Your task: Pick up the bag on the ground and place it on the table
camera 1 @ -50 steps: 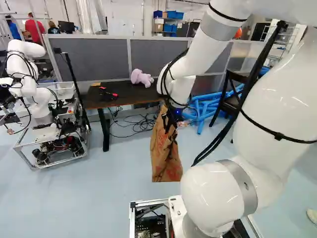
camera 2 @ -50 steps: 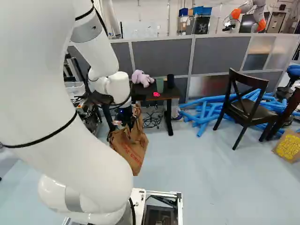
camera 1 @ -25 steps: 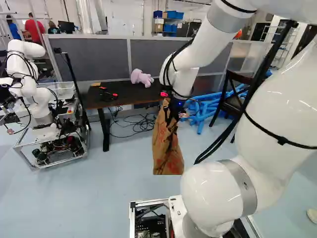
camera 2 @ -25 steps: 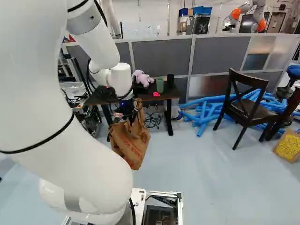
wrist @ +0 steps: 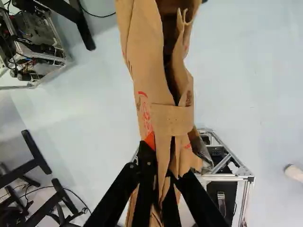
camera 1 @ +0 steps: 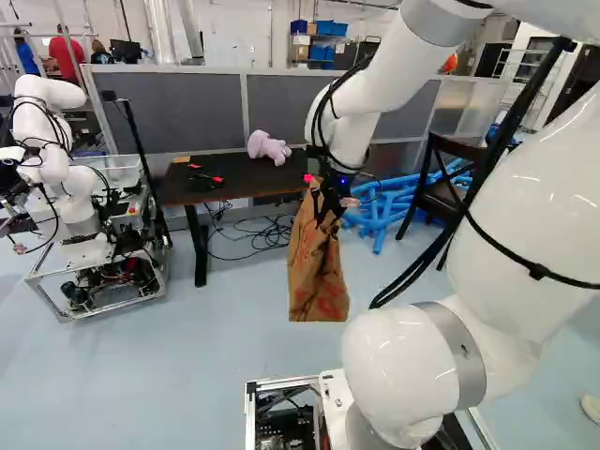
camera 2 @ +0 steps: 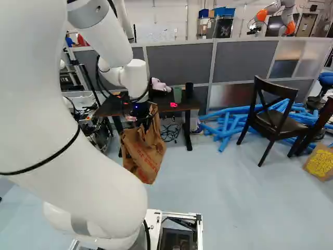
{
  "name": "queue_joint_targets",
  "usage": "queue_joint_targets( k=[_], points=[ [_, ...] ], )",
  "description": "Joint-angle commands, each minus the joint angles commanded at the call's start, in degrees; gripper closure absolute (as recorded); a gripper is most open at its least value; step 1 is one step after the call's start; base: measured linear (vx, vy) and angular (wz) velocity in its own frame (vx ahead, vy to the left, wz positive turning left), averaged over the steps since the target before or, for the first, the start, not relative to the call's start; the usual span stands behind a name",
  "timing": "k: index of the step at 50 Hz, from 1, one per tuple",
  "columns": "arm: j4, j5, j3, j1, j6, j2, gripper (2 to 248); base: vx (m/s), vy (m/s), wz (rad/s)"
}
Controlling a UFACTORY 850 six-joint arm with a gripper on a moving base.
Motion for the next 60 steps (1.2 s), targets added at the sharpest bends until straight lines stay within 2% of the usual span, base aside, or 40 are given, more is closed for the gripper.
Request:
queue_joint_targets(
  k=[46,60],
  points=[
    [-0.3,-11.7,-10.1,-0.4,0.0,-0.6,229,0.0,0.0,0.0],
    [-0.3,-13.2,-12.9,0.3,0.0,-0.6,229,0.0,0.0,0.0]
  ],
)
